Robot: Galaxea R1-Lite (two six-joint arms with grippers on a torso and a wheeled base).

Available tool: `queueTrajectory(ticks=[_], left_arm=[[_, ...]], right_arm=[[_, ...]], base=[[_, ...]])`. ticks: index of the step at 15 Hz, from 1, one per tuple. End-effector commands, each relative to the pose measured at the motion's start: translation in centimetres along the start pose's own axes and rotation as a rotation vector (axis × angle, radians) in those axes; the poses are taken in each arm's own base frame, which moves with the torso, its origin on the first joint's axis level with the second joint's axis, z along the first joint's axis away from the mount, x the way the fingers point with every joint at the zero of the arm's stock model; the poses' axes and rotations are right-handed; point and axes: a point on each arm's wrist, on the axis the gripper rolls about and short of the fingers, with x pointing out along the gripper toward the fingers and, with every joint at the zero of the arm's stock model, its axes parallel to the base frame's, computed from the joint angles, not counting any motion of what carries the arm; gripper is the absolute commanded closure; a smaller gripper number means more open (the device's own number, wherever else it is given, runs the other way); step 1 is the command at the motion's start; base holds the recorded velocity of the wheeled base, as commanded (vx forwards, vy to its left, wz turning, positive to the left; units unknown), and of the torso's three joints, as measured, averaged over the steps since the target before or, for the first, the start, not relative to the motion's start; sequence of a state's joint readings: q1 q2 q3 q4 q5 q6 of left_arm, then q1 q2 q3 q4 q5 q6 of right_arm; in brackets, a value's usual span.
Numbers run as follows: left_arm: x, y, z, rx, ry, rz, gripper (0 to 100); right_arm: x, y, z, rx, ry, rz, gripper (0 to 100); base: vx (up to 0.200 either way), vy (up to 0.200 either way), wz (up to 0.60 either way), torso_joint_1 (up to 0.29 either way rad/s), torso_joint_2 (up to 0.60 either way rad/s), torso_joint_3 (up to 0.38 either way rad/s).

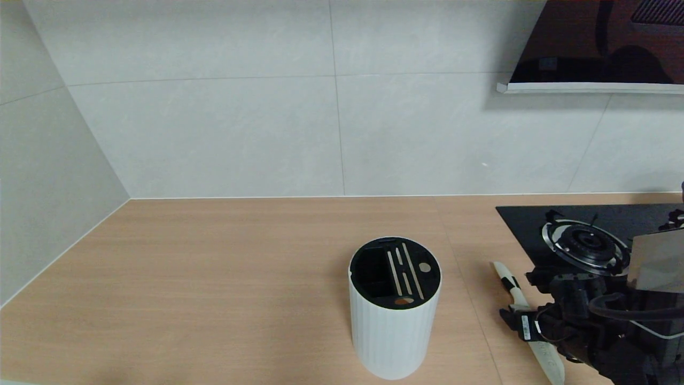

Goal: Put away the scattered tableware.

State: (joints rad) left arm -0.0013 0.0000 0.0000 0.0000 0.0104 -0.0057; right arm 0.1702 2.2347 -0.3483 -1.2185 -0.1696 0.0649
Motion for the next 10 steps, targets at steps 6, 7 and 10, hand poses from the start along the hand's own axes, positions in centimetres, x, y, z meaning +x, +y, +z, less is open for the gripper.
queueTrajectory(ticks=[6, 7, 10], left_arm=[[0.00, 0.00, 0.00, 0.000, 0.000, 0.000, 0], [0.00, 0.00, 0.00, 0.000, 0.000, 0.000, 0], [0.00, 0.00, 0.00, 0.000, 0.000, 0.000, 0]], right_arm=[[0.08, 0.00, -0.23, -0.002, 0.011, -0.001, 100], [0.06, 0.00, -0.19, -0.002, 0.010, -0.001, 100], [-0.42, -0.01, 0.41, 0.001, -0.016, -0.003, 100]], base=[[0.000, 0.000, 0.00, 0.000, 0.00, 0.000], [0.000, 0.000, 0.00, 0.000, 0.00, 0.000], [0.000, 0.000, 0.00, 0.000, 0.00, 0.000]])
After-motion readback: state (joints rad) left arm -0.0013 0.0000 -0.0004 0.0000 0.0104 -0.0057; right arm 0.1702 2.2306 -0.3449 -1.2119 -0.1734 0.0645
